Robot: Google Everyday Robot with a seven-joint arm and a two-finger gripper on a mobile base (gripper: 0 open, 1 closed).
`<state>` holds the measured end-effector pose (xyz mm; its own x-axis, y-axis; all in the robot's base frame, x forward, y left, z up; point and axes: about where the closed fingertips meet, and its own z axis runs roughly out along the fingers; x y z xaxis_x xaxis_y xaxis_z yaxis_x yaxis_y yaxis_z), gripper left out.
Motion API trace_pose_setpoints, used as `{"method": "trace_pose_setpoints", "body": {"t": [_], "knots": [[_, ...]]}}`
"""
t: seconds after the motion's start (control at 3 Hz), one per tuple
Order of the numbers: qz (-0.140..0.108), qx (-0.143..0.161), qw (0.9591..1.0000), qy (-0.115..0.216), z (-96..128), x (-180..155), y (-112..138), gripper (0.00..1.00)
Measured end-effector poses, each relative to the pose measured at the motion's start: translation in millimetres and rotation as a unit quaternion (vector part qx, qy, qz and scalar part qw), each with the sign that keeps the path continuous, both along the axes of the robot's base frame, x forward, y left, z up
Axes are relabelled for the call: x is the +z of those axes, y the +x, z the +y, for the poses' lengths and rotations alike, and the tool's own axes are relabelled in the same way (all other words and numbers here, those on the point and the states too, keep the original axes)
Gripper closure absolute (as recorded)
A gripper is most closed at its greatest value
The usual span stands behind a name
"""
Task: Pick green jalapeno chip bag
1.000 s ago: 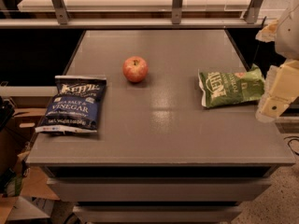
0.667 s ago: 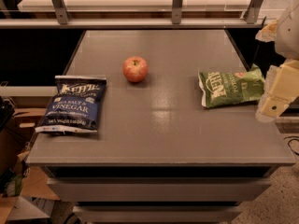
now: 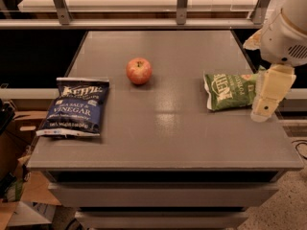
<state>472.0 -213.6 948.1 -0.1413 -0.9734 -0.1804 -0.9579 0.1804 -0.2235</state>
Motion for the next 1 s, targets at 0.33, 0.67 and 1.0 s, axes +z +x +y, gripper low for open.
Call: {"method": "trace_pose_setpoints", "body": {"t": [0.33,0.67,1.0], "knots": [[0.013,0.019,0.9996,-0.018,0.0,-20.6,20.1,0.0],[0.024,0.026,0.9988,-0.033,-8.8,-38.1,35.0,0.0],[0.04,0.024,0.9981,-0.04,-25.5,-56.8,48.9,0.0]]}}
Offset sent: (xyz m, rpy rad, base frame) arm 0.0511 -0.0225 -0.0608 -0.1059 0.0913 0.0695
